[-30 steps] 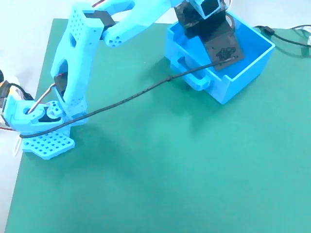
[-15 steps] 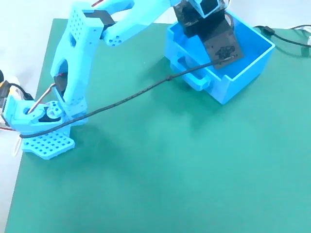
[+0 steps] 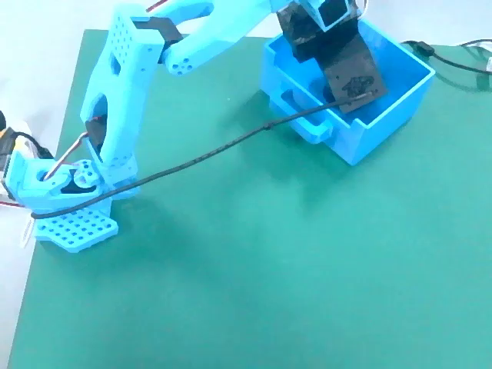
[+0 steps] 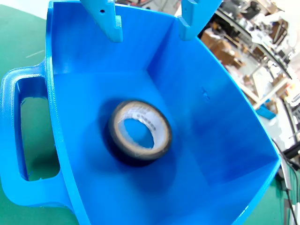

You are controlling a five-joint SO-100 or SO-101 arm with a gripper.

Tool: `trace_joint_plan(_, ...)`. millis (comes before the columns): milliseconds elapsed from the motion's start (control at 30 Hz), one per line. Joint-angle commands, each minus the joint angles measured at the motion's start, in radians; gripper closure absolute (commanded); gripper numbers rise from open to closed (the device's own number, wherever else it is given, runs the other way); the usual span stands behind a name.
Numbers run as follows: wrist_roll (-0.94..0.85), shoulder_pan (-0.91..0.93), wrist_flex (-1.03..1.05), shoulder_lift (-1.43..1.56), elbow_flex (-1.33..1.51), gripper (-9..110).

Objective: Put the tape in the box

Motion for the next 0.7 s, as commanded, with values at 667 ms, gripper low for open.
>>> trace_joint_plan(667,-0.023,0.235,0.123,0.373,-0.092,83)
